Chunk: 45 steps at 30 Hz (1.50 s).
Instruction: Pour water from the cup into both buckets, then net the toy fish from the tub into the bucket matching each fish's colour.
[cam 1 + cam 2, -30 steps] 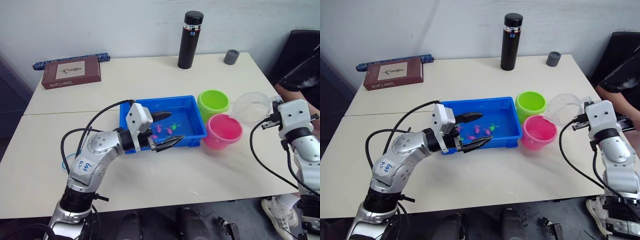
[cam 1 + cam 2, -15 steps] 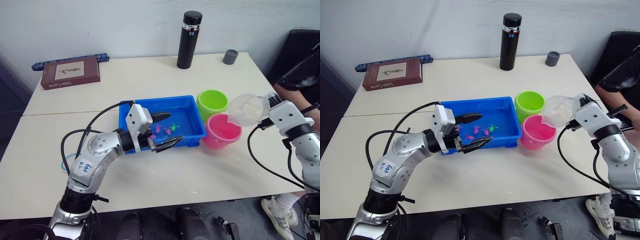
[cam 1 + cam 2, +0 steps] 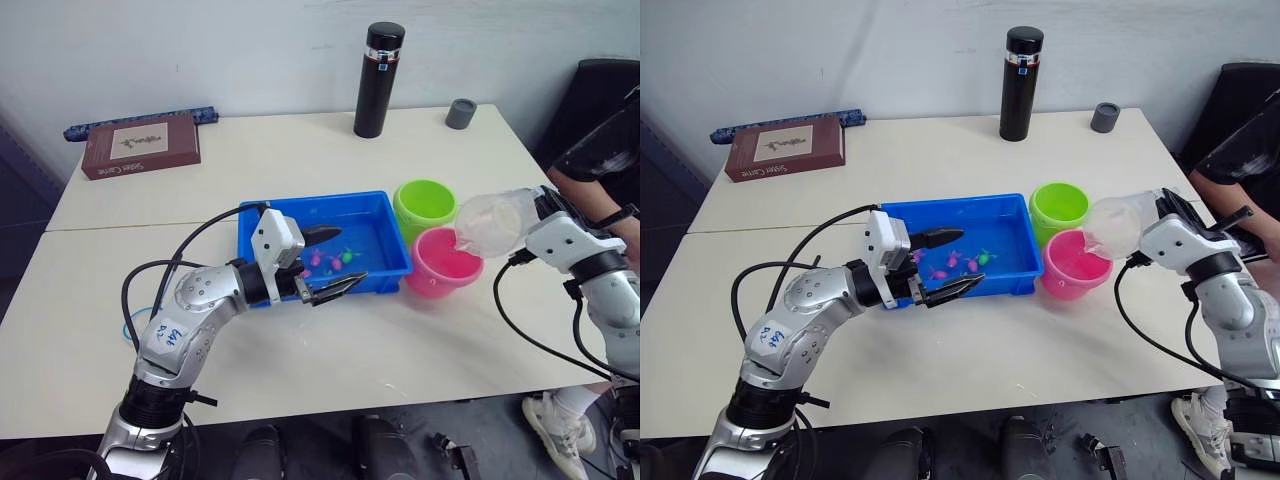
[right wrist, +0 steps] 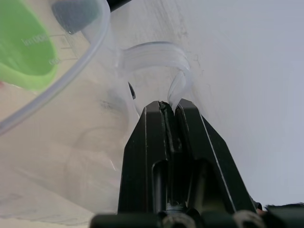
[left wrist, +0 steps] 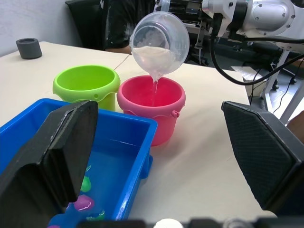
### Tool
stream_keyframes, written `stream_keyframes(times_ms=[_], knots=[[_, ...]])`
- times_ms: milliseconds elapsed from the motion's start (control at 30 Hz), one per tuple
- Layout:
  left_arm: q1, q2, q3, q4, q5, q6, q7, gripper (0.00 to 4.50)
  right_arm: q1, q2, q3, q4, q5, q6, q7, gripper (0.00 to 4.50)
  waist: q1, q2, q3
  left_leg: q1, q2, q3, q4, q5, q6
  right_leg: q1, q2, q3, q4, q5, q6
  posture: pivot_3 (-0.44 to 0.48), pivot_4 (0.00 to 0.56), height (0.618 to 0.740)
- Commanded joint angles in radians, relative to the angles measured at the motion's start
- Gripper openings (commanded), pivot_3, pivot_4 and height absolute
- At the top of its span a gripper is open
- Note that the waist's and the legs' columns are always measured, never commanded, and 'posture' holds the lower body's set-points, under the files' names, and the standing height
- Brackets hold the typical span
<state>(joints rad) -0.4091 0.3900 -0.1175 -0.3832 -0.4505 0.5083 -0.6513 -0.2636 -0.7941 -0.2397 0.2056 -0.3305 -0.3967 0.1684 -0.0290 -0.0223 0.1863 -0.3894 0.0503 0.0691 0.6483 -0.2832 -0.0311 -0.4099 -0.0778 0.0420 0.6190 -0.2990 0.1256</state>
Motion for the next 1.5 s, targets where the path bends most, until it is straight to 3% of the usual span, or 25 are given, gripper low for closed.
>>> stream_keyframes(times_ms=[33, 1033, 1233, 1500], knots=[[0.003, -0.006, 0.005, -0.044, -0.007, -0.015, 0.001, 4.5, -0.025, -0.031, -0.014, -0.006, -0.003, -0.036, -0.032, 0.1, 0.0, 0.0, 0.0, 0.0, 0.0, 0.0, 0.0, 0.0, 0.0, 0.0, 0.0, 0.0, 0.0, 0.0, 0.0, 0.0, 0.15, 0.74], [0.01, -0.008, 0.005, -0.047, -0.007, -0.017, 0.005, 4.5, -0.044, -0.042, -0.007, 0.052, -0.043, -0.104, -0.075, 0.1, 0.0, 0.0, 0.0, 0.001, 0.0, 0.0, 0.001, 0.001, -0.001, 0.0, 0.0, 0.001, 0.001, 0.0, 0.0, 0.0, 0.15, 0.74], [0.01, -0.008, 0.005, -0.047, -0.005, -0.017, 0.007, 4.5, -0.069, 0.025, -0.022, 0.048, 0.149, 0.039, 0.059, 0.1, -0.003, 0.0, 0.0, 0.001, 0.0, 0.001, 0.001, 0.001, -0.001, 0.001, 0.0, 0.001, 0.002, 0.0, 0.0, 0.0, 0.15, 0.74], [0.01, -0.009, 0.004, -0.045, -0.003, -0.019, 0.005, 4.5, -0.122, 0.052, -0.055, 0.012, 0.282, 0.203, 0.116, 0.1, 0.001, 0.0, 0.0, 0.002, 0.0, 0.001, 0.002, 0.001, 0.0, 0.001, 0.0, 0.001, 0.003, 0.0, 0.0, 0.0, 0.15, 0.74]])
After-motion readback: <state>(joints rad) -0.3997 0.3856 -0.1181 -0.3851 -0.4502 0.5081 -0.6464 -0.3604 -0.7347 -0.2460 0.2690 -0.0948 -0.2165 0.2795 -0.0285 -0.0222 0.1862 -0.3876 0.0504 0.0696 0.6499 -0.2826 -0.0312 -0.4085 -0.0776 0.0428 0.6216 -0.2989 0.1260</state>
